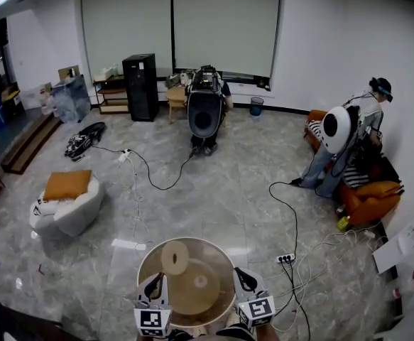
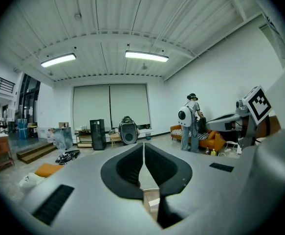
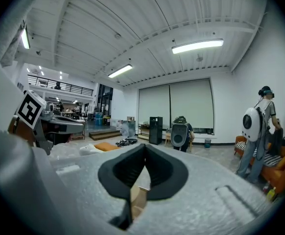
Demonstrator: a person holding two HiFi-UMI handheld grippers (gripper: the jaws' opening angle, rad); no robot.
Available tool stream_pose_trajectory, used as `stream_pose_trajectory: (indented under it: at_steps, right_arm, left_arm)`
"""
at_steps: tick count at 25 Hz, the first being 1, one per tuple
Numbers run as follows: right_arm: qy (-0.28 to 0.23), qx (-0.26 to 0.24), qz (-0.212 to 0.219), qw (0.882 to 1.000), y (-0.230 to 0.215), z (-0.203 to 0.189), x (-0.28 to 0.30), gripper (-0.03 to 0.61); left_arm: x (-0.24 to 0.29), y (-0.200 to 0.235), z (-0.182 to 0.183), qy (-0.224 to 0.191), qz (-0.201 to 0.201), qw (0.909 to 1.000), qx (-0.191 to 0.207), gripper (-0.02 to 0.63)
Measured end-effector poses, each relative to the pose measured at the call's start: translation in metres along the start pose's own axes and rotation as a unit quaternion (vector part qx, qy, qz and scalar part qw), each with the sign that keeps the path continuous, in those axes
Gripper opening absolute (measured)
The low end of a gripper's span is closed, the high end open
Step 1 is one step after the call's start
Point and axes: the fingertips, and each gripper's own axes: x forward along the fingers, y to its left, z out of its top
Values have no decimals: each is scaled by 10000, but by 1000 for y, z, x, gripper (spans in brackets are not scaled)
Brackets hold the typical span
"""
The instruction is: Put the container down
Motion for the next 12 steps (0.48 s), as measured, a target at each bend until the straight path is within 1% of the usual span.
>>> stream_pose_trajectory:
  at_steps: [2,6,12]
  right_arm:
    - [-10,-22,16,10000,1,0,1,0]
    - [-46,-2,28,10000,6,-1,3,0]
    - [-63,-59,39,10000,9,2,2,0]
  left_arm:
    - [0,0,-1,-4,12,10000,-47,28]
    - [-2,2,-3,19,-29,10000,13,28]
    - [-3,1,-4,14,-62,10000,1,28]
